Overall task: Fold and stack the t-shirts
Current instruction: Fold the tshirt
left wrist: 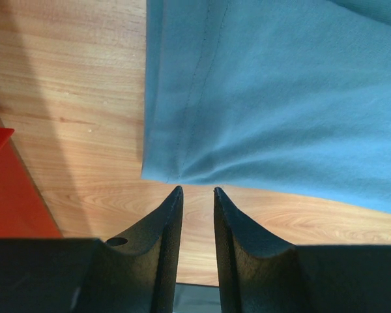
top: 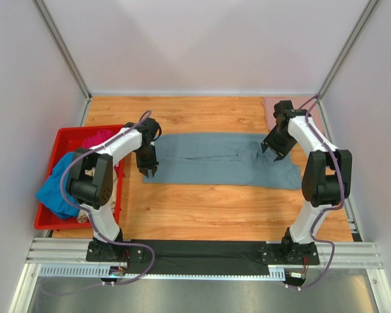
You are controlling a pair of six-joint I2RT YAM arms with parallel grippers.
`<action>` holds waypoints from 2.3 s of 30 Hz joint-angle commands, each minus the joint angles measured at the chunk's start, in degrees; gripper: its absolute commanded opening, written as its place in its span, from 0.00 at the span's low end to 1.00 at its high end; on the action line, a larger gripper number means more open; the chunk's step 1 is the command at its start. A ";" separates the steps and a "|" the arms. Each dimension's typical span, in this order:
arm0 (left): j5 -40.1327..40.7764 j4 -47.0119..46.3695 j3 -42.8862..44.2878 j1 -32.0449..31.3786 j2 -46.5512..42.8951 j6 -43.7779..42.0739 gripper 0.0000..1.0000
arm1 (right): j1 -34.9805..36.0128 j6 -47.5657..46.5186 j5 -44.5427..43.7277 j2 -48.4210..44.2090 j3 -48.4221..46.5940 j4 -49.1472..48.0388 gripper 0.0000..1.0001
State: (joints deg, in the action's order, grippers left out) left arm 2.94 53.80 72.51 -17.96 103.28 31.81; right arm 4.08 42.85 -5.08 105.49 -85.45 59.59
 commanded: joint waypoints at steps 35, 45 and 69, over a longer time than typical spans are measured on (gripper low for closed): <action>-16.36 -7.38 8.61 0.03 0.69 -4.13 0.33 | -3.55 8.20 -0.39 -0.54 -0.70 -7.39 0.64; -30.71 -21.98 15.03 -2.26 1.04 0.18 0.33 | -7.59 25.35 5.96 -7.76 14.87 -12.65 0.44; -26.41 -16.27 10.02 -2.87 -2.74 -2.81 0.32 | -8.56 28.26 -3.09 -0.30 10.66 -28.57 0.20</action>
State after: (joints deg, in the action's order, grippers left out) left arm -23.90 36.40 82.87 -20.93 103.35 30.41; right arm -3.97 70.65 -4.95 103.63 -72.03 34.13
